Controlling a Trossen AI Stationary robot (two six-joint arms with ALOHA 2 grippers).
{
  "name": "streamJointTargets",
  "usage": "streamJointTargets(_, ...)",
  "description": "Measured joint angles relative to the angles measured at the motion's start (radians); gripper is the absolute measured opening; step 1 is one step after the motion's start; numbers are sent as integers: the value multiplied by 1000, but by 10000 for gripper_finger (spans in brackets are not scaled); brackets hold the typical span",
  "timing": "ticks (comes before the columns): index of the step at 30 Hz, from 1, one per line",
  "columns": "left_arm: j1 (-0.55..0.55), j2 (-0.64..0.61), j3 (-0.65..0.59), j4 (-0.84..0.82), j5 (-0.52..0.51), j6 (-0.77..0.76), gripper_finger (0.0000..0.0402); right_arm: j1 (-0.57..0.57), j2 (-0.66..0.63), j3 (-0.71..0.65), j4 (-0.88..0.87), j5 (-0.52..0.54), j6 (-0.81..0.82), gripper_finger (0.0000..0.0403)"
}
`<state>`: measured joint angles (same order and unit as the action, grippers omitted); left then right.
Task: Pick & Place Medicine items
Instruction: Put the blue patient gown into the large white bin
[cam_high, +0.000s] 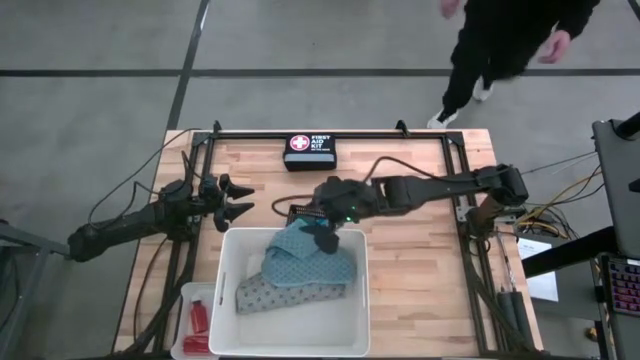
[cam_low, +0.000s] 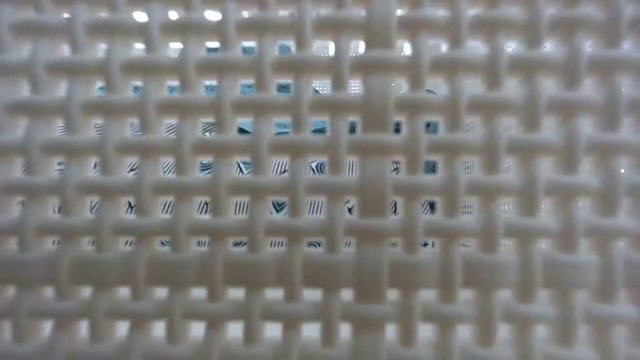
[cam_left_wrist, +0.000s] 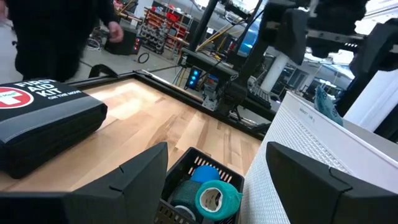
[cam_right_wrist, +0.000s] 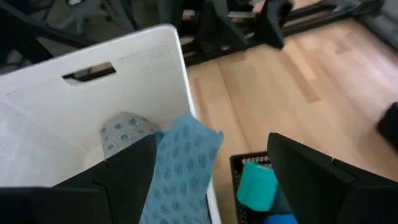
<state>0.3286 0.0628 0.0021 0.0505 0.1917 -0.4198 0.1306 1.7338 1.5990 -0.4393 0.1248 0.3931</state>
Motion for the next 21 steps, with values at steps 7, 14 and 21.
streamJointTargets(7,0,2,0,-1,0,0,276,-28,62,0,46,-104,-6,303)
streamJointTargets(14,0,13,0,-1,0,0,276,-29,102,-1,76,-124,-7,297)
streamJointTargets(21,0,13,0,0,0,0,276,0,94,0,79,-203,-4,299)
